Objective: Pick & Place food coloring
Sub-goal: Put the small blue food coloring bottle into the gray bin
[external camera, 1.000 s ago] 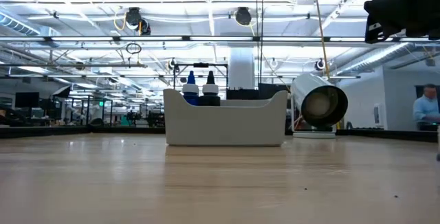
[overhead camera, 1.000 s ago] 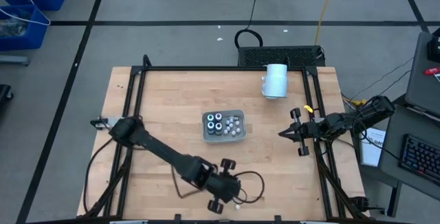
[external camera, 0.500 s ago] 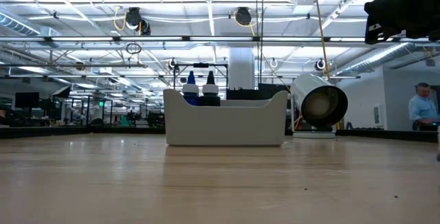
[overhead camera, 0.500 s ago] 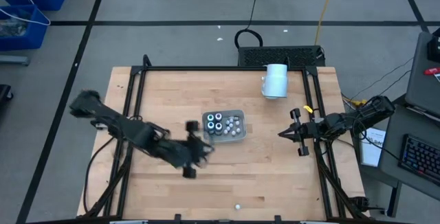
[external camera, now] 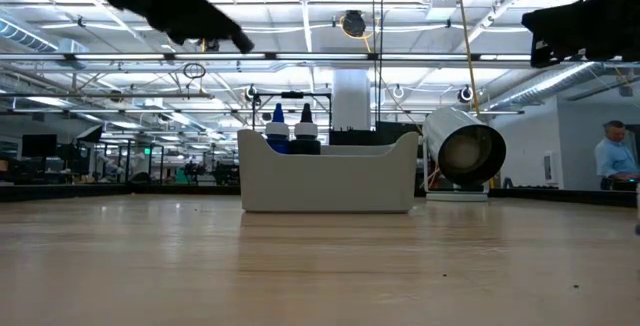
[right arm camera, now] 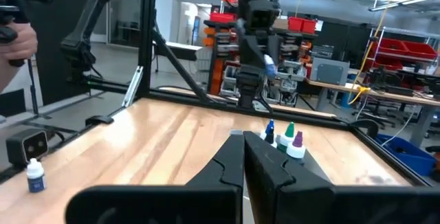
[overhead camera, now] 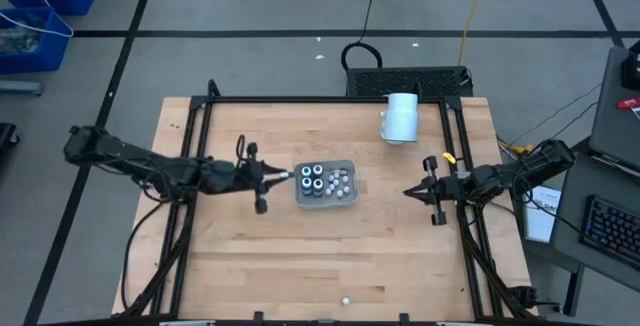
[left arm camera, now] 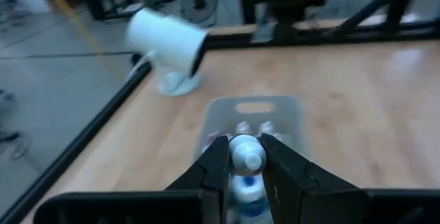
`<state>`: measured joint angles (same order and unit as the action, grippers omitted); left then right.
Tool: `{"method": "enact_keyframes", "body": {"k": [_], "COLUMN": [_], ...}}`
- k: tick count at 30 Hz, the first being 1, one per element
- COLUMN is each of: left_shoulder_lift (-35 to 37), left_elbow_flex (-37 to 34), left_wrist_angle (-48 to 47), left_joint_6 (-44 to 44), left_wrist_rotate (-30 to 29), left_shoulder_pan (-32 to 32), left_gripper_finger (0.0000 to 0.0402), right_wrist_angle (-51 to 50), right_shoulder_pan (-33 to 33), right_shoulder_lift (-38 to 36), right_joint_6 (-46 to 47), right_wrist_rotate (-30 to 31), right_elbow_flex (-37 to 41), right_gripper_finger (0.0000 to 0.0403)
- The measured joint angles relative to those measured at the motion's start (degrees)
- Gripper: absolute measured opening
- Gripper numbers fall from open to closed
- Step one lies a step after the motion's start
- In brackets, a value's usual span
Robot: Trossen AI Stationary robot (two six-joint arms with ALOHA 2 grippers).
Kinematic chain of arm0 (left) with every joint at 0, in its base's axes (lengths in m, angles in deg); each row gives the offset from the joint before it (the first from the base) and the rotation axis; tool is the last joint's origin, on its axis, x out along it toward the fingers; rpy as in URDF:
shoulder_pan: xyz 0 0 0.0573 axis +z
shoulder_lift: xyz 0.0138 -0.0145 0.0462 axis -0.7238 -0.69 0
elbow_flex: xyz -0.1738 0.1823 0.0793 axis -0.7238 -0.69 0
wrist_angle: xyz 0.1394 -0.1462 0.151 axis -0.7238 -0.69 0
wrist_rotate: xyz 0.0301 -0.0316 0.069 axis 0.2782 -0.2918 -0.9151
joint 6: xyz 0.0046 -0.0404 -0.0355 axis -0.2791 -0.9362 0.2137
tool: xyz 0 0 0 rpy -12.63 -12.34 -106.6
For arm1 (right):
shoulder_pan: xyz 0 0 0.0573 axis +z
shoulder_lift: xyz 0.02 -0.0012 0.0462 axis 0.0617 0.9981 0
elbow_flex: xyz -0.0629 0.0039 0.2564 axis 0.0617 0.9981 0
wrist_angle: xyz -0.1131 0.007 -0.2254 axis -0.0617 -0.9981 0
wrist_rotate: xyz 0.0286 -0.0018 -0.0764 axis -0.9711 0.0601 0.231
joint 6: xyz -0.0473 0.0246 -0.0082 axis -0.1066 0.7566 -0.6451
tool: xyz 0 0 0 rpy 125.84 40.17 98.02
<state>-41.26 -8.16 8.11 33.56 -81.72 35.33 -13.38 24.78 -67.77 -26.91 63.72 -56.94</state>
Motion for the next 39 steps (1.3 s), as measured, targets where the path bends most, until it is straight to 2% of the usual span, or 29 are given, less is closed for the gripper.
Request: {"method": "enact_keyframes", "body": {"k": [7, 13, 20, 23, 25, 27, 31, 39], "left_shoulder_lift": [-0.64, -0.64, -0.64, -1.22, -2.44, -4.36, -10.93, -28.61], "left_elbow_flex": [-0.96, -0.94, -0.91, 0.26, 1.99, 4.56, 11.65, 31.7], "left_wrist_angle": [0.77, 3.83, 6.31, 6.23, 5.67, 2.92, -0.76, -14.91], "left_joint_6": [3.89, 7.16, 3.77, 3.46, 2.1, 1.8, 2.28, 4.83], "left_wrist_rotate": [0.44, 4.33, 5.07, 5.91, 6.59, 9.86, 13.52, 14.92], "left_shoulder_pan": [6.61, 9.52, 11.52, 12.3, 12.78, 13.51, 14.16, 14.32], "left_gripper_finger": [0.0065, 0.0065, 0.0065, 0.0065, 0.0065, 0.0065, 0.0065, 0.0065], "right_wrist_angle": [-1.92, -1.55, 1.7, 3.87, 5.95, 8.42, 9.64, 9.62], "right_shoulder_pan": [-0.95, -2.08, -3.53, -4.32, -4.67, -4.98, -5.47, -5.53], "right_shoulder_lift": [0.02, 0.02, 0.02, 0.02, 0.02, 0.02, 0.02, 0.02], "right_joint_6": [-0.88, -6.52, -12.86, -16.24, -18.74, -20.77, -21.62, -21.62], "right_wrist_rotate": [0.09, 0.65, 10.31, 10.43, 10.38, 10.34, 10.29, 10.27], "right_elbow_flex": [0.0, 0.0, 0.0, 0.0, 0.0, 0.0, 0.0, 0.0], "right_gripper_finger": [0.0, 0.0, 0.0, 0.0, 0.0, 0.0, 0.0, 0.0]}}
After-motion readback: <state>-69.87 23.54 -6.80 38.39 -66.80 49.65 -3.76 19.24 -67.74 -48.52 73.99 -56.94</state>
